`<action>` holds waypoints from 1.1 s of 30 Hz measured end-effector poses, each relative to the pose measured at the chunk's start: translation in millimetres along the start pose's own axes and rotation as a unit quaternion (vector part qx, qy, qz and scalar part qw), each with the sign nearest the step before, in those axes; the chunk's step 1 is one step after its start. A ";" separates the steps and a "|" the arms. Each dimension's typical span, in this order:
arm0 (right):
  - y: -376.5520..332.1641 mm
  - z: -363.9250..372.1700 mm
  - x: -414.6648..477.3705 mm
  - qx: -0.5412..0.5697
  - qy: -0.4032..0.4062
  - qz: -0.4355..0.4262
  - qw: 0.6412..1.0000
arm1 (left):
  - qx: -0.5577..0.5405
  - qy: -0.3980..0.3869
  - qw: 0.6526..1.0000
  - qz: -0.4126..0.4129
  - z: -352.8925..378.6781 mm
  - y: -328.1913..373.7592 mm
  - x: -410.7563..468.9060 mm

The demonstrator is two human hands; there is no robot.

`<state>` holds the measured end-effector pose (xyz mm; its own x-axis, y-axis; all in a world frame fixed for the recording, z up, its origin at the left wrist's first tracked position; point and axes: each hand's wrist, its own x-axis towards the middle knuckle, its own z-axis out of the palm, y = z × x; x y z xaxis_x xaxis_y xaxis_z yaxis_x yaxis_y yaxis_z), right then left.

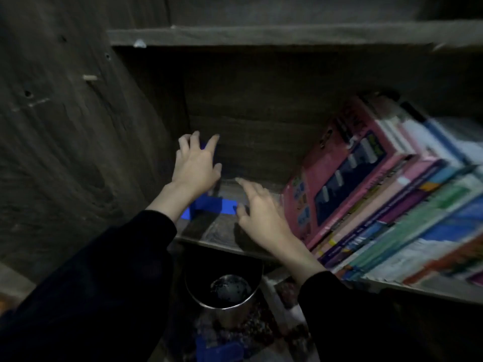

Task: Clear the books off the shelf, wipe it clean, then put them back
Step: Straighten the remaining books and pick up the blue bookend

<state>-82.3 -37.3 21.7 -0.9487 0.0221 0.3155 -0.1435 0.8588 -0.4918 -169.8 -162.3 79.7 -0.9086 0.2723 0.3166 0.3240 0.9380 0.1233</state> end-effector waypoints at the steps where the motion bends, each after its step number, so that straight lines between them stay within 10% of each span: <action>1: -5.3 -23.0 -8.7 0.001 0.058 -0.018 0.998 | -0.046 0.012 0.999 0.004 -6.8 17.8 -3.5; 5: -10.6 -106.6 -38.4 -0.011 0.276 -0.052 0.960 | -0.204 0.023 0.976 0.067 -28.1 96.0 -20.4; 12: 28.9 -182.6 -72.6 -0.133 0.398 0.054 0.906 | -0.350 -0.103 0.899 0.241 -55.7 195.6 -52.8; 17: 45.2 -199.2 -85.8 -0.129 0.296 0.210 0.923 | -0.366 -0.091 0.897 0.229 -55.9 210.4 -67.0; 29: 36.3 -190.2 -72.9 -0.003 0.280 0.048 0.959 | -0.423 -0.053 0.893 0.147 -33.0 193.4 -78.7; 33: 33.5 -185.1 -68.7 0.214 0.237 0.035 0.947 | -0.426 0.034 0.897 0.112 -33.2 181.3 -80.2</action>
<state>30.3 84.7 133.8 -0.7421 0.3854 0.5484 -0.2819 0.5628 -0.7770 -29.4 -21.2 107.9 -0.7872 0.3920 0.4760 0.6061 0.3498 0.7143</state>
